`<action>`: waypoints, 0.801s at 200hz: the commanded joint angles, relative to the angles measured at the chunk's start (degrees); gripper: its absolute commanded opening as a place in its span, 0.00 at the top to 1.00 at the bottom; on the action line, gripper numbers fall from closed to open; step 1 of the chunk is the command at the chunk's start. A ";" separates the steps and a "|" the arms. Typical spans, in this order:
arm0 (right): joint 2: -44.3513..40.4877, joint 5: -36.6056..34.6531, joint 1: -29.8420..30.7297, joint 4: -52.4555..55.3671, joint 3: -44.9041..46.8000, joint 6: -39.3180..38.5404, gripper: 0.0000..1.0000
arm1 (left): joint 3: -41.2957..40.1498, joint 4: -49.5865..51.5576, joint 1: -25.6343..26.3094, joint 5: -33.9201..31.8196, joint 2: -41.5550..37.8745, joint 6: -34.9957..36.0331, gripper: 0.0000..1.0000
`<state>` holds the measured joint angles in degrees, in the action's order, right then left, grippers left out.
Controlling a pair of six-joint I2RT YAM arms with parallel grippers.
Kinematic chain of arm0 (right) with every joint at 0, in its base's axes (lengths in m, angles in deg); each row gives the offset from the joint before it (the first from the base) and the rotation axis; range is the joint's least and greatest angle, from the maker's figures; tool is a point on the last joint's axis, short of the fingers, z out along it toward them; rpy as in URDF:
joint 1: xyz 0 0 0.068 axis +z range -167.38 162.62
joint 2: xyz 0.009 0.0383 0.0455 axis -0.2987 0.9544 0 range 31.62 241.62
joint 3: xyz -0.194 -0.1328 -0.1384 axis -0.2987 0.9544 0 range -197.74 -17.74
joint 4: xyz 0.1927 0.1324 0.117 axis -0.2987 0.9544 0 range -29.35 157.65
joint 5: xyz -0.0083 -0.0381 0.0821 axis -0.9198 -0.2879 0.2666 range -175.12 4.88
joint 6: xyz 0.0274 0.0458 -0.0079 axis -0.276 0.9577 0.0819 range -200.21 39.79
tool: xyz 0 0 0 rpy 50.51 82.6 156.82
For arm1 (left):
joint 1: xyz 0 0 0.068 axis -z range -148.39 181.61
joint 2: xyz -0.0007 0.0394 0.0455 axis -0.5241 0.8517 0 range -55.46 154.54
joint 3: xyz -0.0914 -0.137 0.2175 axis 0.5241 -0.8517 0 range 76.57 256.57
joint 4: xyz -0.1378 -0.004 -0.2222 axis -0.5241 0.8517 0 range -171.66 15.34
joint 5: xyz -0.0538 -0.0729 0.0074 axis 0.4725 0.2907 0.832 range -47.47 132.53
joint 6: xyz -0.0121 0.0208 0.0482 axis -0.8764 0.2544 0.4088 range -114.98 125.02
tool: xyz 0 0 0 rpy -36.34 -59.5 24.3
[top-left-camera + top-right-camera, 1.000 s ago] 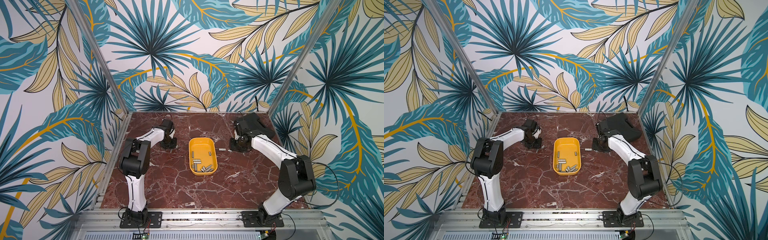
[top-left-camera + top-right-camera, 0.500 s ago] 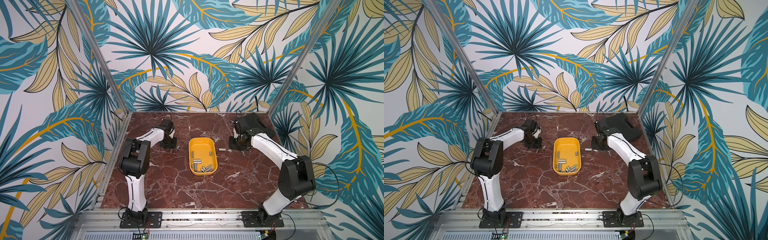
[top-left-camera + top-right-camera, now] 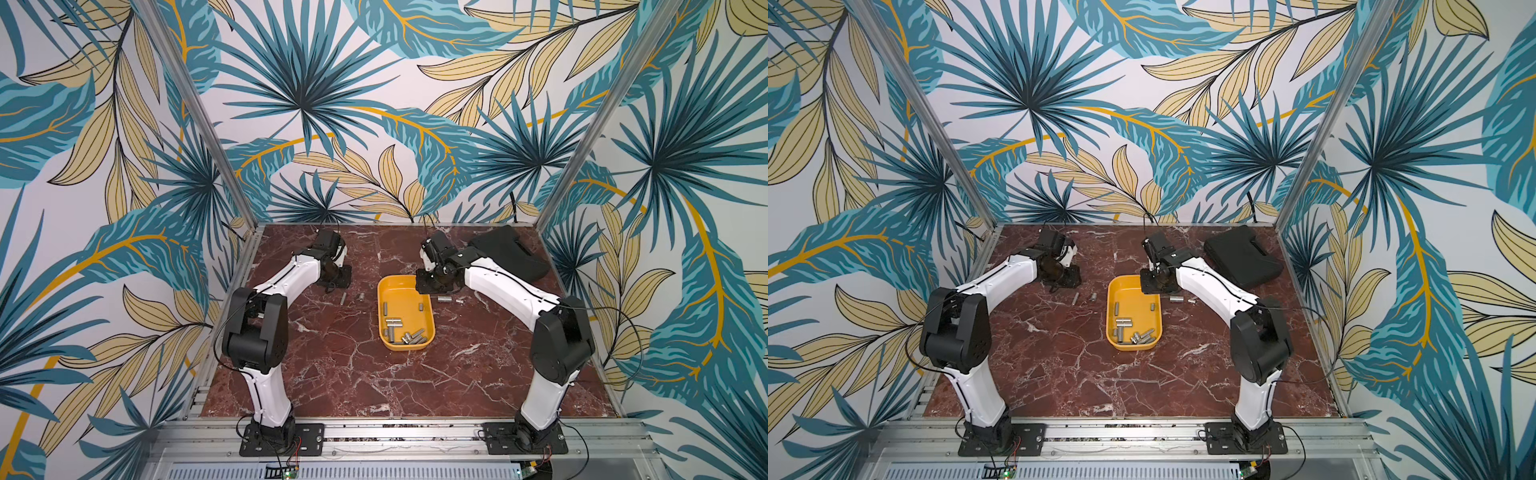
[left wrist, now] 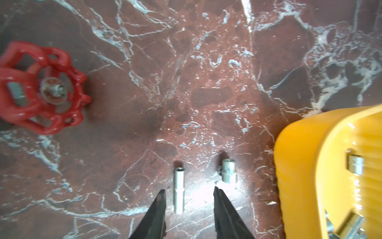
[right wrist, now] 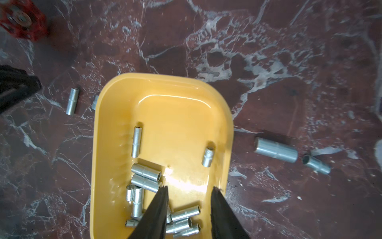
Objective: Take out the socket from the storage box
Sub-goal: Pick up the socket head at the center of the board.
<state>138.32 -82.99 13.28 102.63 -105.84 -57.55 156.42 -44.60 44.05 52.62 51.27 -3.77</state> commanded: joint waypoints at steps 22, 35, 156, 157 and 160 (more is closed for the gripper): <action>2.61 2.88 1.50 -1.09 -1.47 2.13 0.63 | 1.89 -1.18 5.85 2.28 4.42 0.59 0.58; 2.73 3.00 1.62 -1.17 -1.42 2.28 0.63 | 3.44 -0.85 7.34 1.41 6.53 0.48 0.58; 2.40 2.79 1.70 -1.38 -0.06 2.82 0.63 | 7.20 0.90 9.81 -3.70 13.42 0.66 0.75; 2.43 2.79 1.74 -1.38 -0.06 2.83 0.63 | 7.22 0.95 9.89 -3.69 13.41 0.69 0.75; 2.35 2.72 1.72 -1.42 -0.05 2.85 0.63 | 7.24 0.99 10.01 -3.82 13.47 0.79 0.76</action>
<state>140.59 -80.55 14.76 101.21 -106.32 -55.32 161.54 -44.95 53.30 50.57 63.16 -3.84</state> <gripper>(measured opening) 0.368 0.263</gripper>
